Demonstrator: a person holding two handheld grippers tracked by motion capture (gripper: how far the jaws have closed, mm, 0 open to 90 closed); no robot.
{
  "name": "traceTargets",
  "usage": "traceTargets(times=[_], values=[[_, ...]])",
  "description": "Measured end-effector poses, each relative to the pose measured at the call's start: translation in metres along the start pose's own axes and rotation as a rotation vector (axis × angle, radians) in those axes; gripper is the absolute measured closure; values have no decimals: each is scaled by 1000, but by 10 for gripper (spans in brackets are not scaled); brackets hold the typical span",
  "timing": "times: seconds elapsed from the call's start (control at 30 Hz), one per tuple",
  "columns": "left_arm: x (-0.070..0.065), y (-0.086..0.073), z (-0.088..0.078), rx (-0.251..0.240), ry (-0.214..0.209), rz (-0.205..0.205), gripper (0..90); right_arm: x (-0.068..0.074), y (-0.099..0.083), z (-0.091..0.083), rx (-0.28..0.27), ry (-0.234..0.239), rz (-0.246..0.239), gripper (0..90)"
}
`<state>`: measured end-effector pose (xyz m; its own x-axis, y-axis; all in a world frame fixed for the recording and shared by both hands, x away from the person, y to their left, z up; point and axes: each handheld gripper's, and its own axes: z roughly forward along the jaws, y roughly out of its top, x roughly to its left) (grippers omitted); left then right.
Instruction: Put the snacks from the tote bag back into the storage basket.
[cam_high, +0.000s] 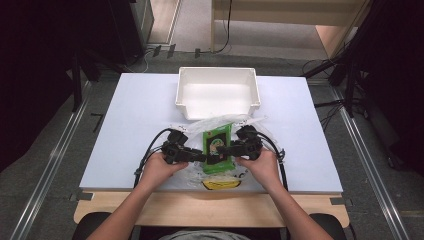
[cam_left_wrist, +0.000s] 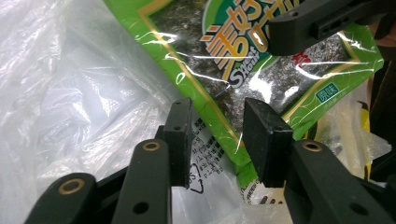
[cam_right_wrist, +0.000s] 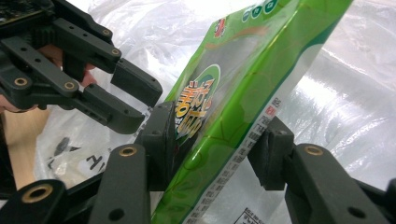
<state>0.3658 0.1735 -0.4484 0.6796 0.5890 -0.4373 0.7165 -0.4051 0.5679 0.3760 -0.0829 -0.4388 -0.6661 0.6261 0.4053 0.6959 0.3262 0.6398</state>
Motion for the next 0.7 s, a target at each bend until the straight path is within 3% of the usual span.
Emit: traceTargets(times=[0.33, 0.5, 0.7], values=[[2, -1, 1, 16, -4, 4, 590, -5, -2, -9, -18, 27, 33, 628], [2, -1, 3, 27, -5, 2, 591, -8, 0, -13, -21, 41, 76, 667], [3, -2, 5, 38, -4, 6, 590, -5, 2, -21, -45, 60, 68, 714]])
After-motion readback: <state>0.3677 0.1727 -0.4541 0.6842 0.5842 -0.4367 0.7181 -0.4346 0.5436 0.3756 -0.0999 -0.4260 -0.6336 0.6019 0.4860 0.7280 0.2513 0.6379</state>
